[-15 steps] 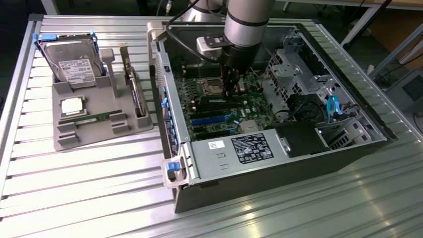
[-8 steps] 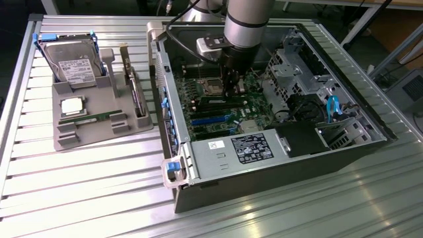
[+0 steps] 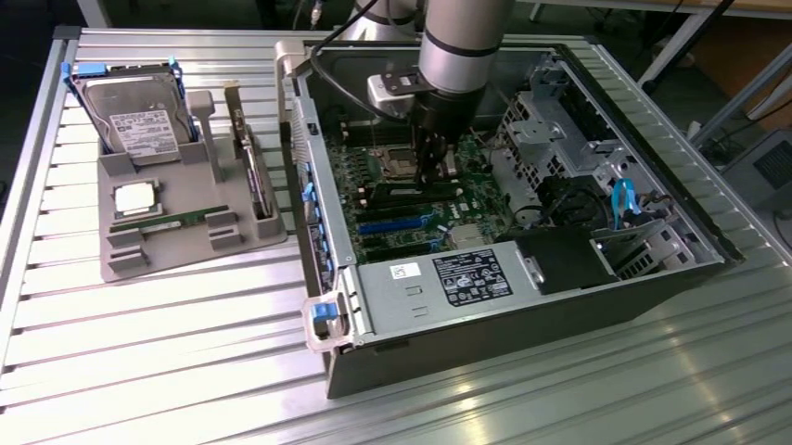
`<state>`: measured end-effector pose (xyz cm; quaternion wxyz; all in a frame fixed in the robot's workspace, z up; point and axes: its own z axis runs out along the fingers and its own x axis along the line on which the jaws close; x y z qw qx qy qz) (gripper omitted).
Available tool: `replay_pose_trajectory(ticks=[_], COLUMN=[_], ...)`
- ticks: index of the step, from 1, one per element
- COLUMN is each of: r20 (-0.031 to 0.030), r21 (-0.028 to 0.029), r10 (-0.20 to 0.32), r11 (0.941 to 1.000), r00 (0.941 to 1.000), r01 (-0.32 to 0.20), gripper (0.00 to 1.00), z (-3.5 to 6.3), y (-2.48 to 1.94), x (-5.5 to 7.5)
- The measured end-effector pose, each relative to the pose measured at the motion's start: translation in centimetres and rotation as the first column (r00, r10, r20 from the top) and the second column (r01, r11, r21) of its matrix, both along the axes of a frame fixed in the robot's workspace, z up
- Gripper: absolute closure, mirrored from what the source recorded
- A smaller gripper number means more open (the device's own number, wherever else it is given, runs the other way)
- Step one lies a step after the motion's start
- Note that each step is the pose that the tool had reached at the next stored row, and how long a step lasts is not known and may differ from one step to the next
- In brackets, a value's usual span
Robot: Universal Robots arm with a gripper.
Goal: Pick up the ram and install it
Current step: 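Insert the ram into the slot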
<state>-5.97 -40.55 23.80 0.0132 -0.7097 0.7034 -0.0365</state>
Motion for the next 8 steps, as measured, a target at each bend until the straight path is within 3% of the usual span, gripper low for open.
replay_pose_trajectory(ticks=[8], r20=[-0.0003], r21=[0.0011], r10=[-0.007], r11=[1.0], r00=[1.0], r01=[0.007], gripper=[0.87], z=[-0.49], y=[0.0], x=[0.0])
